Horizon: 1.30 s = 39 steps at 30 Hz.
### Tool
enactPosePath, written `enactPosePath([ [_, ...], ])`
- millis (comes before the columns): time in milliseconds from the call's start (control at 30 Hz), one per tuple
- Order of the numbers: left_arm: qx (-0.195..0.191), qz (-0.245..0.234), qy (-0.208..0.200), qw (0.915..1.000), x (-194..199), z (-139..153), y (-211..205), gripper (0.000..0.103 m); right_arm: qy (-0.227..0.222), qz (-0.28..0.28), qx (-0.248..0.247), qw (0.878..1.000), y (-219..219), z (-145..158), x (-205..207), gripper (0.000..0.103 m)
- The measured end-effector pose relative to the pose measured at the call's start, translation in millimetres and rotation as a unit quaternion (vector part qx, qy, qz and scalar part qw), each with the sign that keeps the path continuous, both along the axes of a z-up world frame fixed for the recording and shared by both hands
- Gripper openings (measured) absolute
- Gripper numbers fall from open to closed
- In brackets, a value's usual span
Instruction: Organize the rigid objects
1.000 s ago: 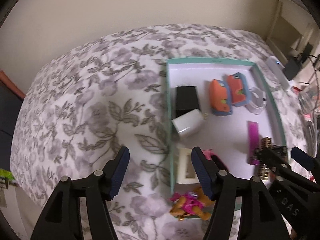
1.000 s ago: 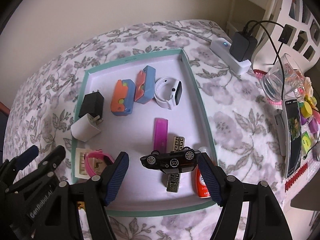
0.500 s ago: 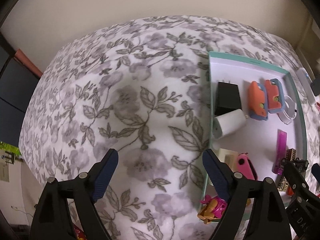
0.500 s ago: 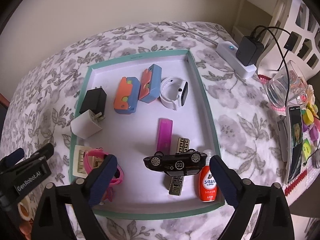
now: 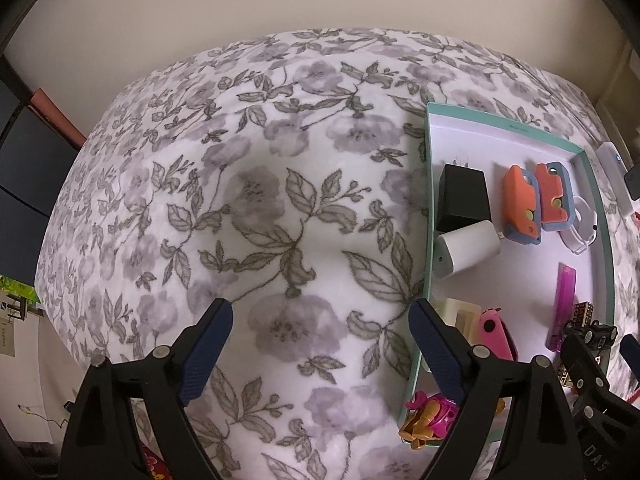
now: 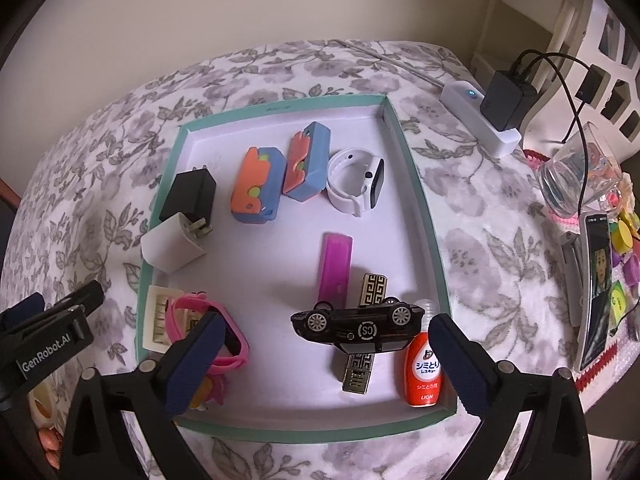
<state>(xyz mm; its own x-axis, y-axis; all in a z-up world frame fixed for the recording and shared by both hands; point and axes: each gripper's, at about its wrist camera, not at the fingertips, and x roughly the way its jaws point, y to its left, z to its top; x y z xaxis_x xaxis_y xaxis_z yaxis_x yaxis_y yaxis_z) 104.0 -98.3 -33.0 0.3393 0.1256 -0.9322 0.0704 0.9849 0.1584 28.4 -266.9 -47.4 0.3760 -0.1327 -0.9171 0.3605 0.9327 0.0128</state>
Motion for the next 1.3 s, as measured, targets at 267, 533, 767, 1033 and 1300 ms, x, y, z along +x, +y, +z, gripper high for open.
enactPosePath([
  [267, -0.009, 0.011, -0.001, 0.9999, 1.3, 2.4, 9.4, 0.09, 0.0, 0.006, -0.005, 1.0, 3.3, 1.2, -1.0, 0.103],
  [533, -0.001, 0.01, -0.014, 0.9998, -7.2, 13.9, 20.5, 0.09, -0.028, 0.009, 0.01, 1.0, 16.3, 19.1, -12.0, 0.103],
  [767, -0.005, 0.005, -0.034, 0.9994, -22.3, 30.8, 34.5, 0.09, -0.07, -0.001, 0.03, 0.997, 30.1, 42.3, -25.8, 0.103],
  [1033, -0.013, -0.01, -0.059, 0.9981, -43.2, 48.7, 48.2, 0.09, -0.092, -0.012, 0.024, 0.995, 37.7, 56.0, -47.8, 0.103],
  [1300, -0.014, -0.011, -0.074, 0.9971, -62.5, 55.8, 58.3, 0.09, -0.097, -0.017, 0.015, 0.995, 42.9, 60.5, -62.0, 0.103],
])
